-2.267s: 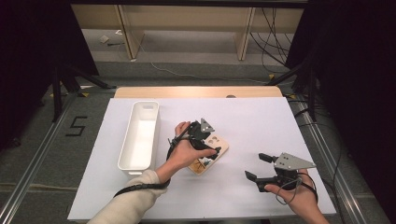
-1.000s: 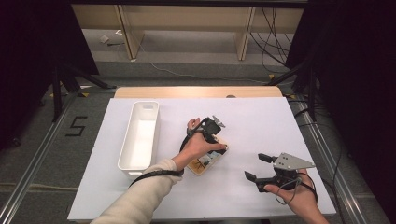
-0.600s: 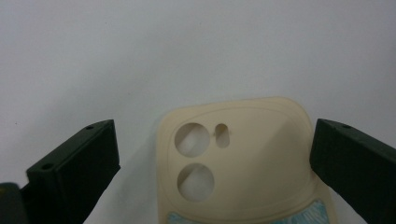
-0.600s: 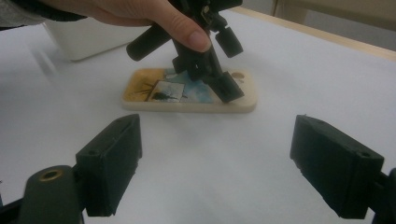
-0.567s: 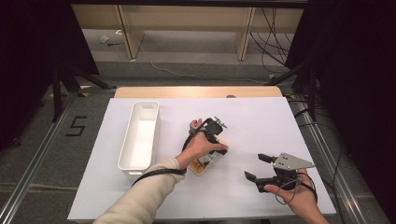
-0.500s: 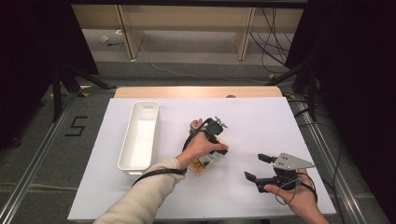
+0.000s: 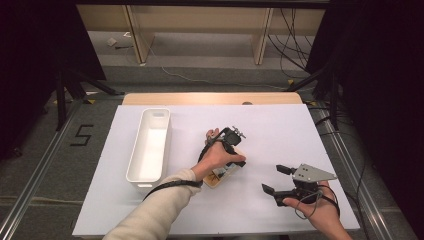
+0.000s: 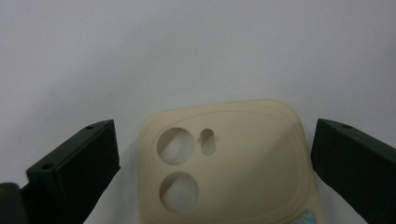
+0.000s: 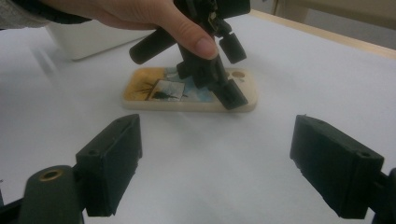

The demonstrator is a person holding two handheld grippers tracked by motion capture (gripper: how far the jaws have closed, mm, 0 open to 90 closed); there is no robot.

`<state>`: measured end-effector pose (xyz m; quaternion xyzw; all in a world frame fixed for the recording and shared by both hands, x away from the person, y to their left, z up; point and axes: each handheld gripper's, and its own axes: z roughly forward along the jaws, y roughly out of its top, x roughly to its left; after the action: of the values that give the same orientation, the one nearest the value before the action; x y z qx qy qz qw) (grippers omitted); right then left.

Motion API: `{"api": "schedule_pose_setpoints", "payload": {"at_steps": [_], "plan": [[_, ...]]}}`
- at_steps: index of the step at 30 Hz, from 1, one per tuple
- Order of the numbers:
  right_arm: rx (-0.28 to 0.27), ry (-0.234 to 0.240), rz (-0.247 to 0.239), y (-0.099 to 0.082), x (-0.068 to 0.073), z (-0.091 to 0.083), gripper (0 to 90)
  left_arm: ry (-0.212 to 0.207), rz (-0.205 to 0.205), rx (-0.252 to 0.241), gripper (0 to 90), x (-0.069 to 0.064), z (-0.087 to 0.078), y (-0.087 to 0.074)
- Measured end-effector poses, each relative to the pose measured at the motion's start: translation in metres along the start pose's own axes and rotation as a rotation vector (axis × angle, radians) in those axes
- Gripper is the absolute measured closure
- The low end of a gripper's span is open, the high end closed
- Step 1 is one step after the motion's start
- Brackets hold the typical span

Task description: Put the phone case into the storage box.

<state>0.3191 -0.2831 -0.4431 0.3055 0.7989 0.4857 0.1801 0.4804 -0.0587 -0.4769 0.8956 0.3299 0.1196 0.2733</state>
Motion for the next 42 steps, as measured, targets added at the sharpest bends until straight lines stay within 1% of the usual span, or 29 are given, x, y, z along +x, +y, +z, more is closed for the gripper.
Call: {"api": "schedule_pose_setpoints", "payload": {"at_steps": [9, 10, 13, 14, 18, 26, 34, 36, 40, 42], "plan": [[0.001, 0.002, -0.001, -0.0002, 0.0000, 0.0004, 17.8, -0.002, -0.011, 0.022, 0.8, -0.0008, 0.0043, 0.0012], [0.001, 0.002, 0.000, -0.0002, 0.0000, 0.0003, 17.8, -0.005, -0.021, 0.029, 0.7, -0.0004, 0.0057, 0.0008], [0.001, 0.002, 0.000, -0.0002, 0.0001, 0.0004, 17.8, -0.012, -0.029, 0.034, 0.1, 0.0009, 0.0067, 0.0006], [0.002, 0.003, 0.000, -0.0003, 0.0000, 0.0004, 17.7, -0.019, -0.041, 0.037, 0.0, 0.0019, 0.0069, 0.0005], [0.002, 0.003, -0.001, -0.0003, 0.0001, 0.0005, 17.8, -0.026, -0.052, 0.041, 0.0, 0.0029, 0.0075, 0.0003], [0.003, 0.003, -0.001, -0.0004, 0.0000, 0.0007, 17.8, -0.031, -0.060, 0.050, 0.0, 0.0039, 0.0084, 0.0007], [0.003, 0.004, 0.000, -0.0003, 0.0002, 0.0009, 17.8, -0.037, -0.070, 0.077, 0.0, 0.0046, 0.0088, 0.0039], [0.004, 0.002, 0.000, -0.0004, 0.0001, 0.0009, 17.8, -0.038, -0.063, 0.086, 0.0, 0.0050, 0.0086, 0.0044], [0.003, 0.004, 0.000, -0.0005, 0.0002, 0.0011, 17.8, -0.038, -0.064, 0.088, 0.0, 0.0049, 0.0087, 0.0046], [0.005, 0.003, -0.001, -0.0005, 0.0000, 0.0010, 17.8, -0.035, -0.065, 0.101, 0.0, 0.0048, 0.0085, 0.0060]]}}
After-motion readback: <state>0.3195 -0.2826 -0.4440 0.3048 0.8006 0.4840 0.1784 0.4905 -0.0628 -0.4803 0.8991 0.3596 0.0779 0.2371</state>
